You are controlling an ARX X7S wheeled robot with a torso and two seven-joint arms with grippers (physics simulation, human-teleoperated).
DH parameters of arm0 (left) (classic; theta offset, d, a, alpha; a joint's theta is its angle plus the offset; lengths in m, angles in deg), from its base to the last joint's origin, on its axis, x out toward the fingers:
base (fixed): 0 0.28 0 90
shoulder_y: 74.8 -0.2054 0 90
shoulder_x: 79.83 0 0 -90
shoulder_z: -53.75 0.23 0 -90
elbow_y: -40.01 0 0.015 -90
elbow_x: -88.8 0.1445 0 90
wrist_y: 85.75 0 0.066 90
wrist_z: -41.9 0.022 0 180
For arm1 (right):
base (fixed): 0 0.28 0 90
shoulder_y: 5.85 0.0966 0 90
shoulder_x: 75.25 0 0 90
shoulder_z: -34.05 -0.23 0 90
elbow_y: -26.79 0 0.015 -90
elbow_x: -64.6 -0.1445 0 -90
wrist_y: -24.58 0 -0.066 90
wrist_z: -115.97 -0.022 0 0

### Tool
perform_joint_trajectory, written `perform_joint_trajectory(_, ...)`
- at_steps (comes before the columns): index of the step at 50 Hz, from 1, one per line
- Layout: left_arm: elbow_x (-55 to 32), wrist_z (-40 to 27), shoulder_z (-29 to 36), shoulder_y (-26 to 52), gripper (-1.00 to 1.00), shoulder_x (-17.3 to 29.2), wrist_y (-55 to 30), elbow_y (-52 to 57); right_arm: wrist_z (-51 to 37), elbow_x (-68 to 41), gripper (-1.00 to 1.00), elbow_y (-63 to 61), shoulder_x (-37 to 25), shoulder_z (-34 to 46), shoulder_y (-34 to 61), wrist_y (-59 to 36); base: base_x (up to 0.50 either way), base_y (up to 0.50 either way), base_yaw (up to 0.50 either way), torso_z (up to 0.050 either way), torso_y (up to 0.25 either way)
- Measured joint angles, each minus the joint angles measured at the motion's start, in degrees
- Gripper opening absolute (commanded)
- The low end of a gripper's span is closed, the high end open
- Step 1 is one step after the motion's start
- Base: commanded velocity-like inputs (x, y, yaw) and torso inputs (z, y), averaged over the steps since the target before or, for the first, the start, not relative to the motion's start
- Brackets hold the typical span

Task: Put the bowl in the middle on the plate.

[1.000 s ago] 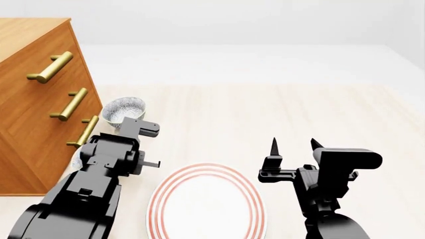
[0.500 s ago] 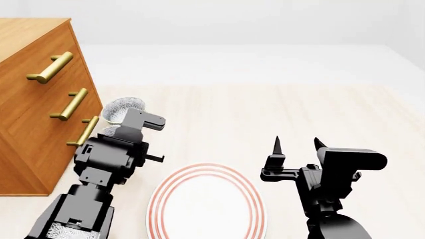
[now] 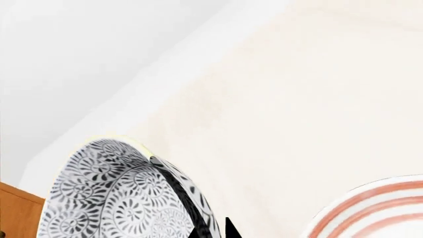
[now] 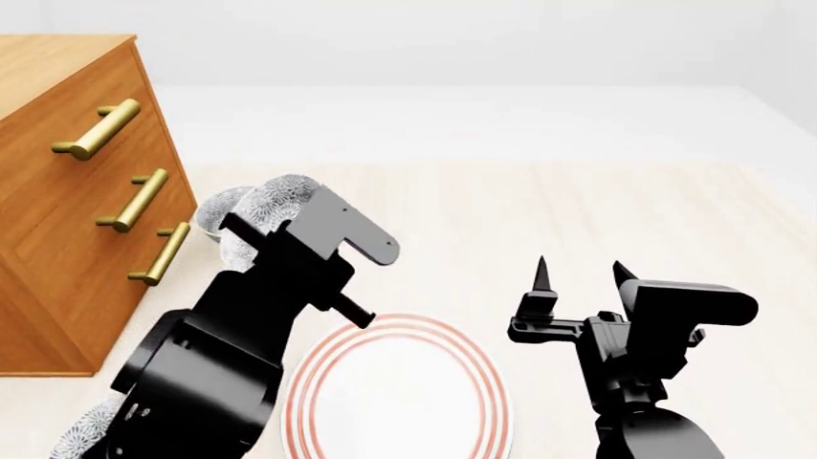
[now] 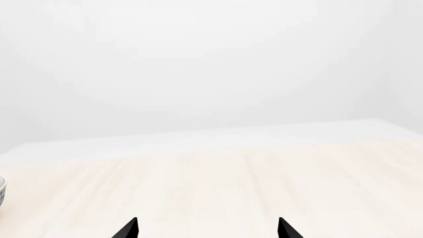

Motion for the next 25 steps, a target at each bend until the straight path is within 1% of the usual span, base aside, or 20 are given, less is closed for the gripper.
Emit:
perform_joint_trajectory(5, 0.4, 2.1, 4.8, -0.2, -1.00, 2.1, -0.9, 6.5, -0.2, -0.2, 1.00, -0.1, -0.1, 0.1, 0.2, -0.1, 0.00, 0.00, 0.00, 0.000, 0.000)
perform_joint_trajectory(13, 0.6, 4.7, 14.7, 0.2, -1.00, 5.9, -2.5, 16.3, -0.7, -0.6, 1.00, -0.3, -0.3, 0.0, 0.8, -0.7, 0.00, 0.00, 0.00, 0.000, 0.000)
perform_joint_trajectory(25, 0.9, 6.0, 29.9, 0.5, -1.00, 10.2, -4.6, 25.9, -1.4, -1.0, 1.00, -1.0, -0.7, -0.3, 1.2, -0.9, 0.00, 0.00, 0.00, 0.000, 0.000)
